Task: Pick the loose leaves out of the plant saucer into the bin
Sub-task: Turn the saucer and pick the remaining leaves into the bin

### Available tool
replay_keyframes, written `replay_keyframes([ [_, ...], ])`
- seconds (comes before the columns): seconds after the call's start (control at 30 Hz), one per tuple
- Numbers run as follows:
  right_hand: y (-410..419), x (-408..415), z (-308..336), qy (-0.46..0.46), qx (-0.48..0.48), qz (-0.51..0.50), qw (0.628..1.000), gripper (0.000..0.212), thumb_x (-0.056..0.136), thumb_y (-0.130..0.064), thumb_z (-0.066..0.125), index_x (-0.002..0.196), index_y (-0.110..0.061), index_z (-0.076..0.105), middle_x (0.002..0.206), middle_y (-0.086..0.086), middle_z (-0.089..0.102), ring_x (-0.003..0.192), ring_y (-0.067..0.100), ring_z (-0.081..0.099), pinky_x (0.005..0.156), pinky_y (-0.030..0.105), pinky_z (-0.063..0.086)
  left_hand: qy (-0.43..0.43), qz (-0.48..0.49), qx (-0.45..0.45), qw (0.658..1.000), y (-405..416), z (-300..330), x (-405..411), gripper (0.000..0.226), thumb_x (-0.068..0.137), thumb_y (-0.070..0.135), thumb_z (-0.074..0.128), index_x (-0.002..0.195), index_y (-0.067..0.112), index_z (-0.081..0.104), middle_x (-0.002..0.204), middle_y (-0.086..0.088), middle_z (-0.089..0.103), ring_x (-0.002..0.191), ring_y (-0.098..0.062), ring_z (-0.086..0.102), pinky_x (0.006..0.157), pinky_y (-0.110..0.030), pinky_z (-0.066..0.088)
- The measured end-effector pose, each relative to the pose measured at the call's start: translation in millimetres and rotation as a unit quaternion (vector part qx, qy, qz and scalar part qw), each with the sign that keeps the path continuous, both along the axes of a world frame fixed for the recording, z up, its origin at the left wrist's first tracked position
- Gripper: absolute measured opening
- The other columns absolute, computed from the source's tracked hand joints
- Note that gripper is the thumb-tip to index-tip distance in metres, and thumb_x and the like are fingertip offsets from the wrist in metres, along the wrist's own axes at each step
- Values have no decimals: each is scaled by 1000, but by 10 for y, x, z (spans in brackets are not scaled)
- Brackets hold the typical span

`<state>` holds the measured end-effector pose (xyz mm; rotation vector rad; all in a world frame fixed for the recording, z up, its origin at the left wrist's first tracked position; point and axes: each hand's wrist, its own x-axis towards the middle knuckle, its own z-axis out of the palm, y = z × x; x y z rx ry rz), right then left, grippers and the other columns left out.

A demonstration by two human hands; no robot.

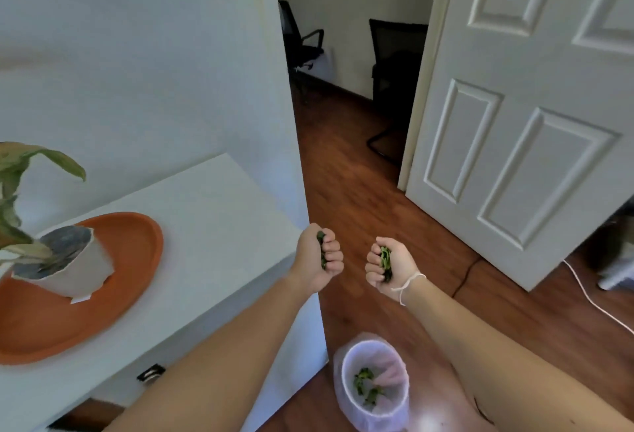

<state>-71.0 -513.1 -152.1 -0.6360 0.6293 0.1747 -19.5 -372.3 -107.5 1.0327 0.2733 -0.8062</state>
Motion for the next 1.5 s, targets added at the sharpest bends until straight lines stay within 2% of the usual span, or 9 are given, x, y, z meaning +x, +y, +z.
replay_keyframes([
  [0.3,-633,-480,-659,89,9,-79,993,36,95,-28,42,61,-16,41,41,-4,38,30,8,31,32,14,23,103,-73,54,990,-724,-658,-243,29,82,15,31,54,17,35,43,6,27,32,-8,22,33,-17,17],
  [0.53,-604,-782,-1411,181,20,-135,974,35,98,-25,40,66,-14,45,39,-3,47,32,10,43,37,14,36,177,-96,127,971,-874,-1470,-329,27,85,14,28,59,15,36,41,5,32,32,-11,28,32,-16,23],
  [0.77,-383,-939,-2642,269,60,-176,945,33,96,-19,41,65,-11,50,37,-3,54,30,10,51,37,14,43,224,-95,225,944,-840,-2767,-430,29,89,12,31,63,16,42,52,1,38,50,-13,31,43,-18,31],
  [1.0,-229,-905,-3905,291,109,-250,917,37,97,-15,41,61,-11,48,37,-2,51,34,12,50,37,15,42,251,-75,223,939,-820,-4100,-424,29,98,13,32,72,13,47,65,-4,45,57,-14,44,42,-17,45],
  [1.1,-192,-874,-4341,313,102,-259,908,28,92,-16,48,64,-13,50,52,3,50,50,16,49,45,20,45,262,-86,212,937,-812,-4531,-412,28,100,24,34,98,8,56,83,-9,57,72,-17,54,68,-24,50],
  [1.2,-181,-834,-4597,316,85,-238,914,23,93,-26,49,77,-13,59,64,2,63,55,15,58,50,24,48,252,-125,241,929,-806,-4851,-405,46,99,35,34,135,8,46,122,-11,58,101,-21,56,102,-36,40],
  [1.27,-170,-813,-4689,324,81,-218,917,26,94,-37,46,88,-16,60,84,0,61,71,16,55,61,27,44,247,-146,260,922,-821,-4954,-397,52,100,37,31,143,8,38,133,-13,50,112,-22,51,112,-36,28],
  [1.37,-146,-803,-4858,342,102,-205,911,39,91,-47,45,121,-23,52,116,-2,51,98,18,47,72,27,39,251,-158,271,916,-846,-5021,-377,56,100,37,28,149,8,26,154,-13,29,141,-25,31,117,-36,19],
  [1.5,-140,-753,-4981,362,105,-214,901,29,91,-48,45,109,-25,49,76,-6,37,63,10,32,61,23,32,256,-159,270,915,-860,-5093,-354,61,100,38,28,152,8,13,160,-10,16,148,-22,16,119,-35,15],
])
